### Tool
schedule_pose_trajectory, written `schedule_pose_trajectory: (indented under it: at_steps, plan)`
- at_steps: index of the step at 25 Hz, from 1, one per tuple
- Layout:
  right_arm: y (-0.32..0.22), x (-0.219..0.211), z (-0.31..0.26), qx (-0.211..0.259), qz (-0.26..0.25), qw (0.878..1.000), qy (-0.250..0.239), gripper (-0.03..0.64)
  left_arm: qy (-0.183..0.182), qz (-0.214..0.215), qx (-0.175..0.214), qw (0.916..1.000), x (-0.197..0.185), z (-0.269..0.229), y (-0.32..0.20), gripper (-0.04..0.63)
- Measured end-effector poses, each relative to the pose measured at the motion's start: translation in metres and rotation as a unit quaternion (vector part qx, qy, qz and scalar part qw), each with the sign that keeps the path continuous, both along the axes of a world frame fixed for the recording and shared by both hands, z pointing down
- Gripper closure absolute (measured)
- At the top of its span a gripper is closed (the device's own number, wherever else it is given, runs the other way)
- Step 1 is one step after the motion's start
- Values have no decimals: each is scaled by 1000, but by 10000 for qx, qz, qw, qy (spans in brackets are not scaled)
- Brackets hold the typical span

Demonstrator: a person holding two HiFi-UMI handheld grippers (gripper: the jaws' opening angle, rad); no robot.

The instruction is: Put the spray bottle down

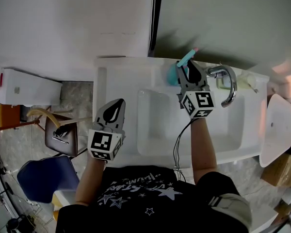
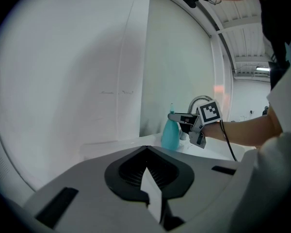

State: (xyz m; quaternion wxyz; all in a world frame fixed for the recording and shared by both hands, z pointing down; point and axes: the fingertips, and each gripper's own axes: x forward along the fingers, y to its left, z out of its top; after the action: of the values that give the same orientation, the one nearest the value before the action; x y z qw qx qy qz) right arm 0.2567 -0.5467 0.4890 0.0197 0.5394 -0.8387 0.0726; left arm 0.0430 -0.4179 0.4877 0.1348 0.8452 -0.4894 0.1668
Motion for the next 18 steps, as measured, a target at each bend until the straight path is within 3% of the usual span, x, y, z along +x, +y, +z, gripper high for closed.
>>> schedule_pose_trajectory:
  at_steps: [11,18]
  plan:
    - [23,-11,4,192,-127,9993,281,465,24,-27,-16,10000,1,1,6,580]
    - [23,-11,10,-35,-105,9993,359,460,23,-18,42,10000,-1,-3,11,580]
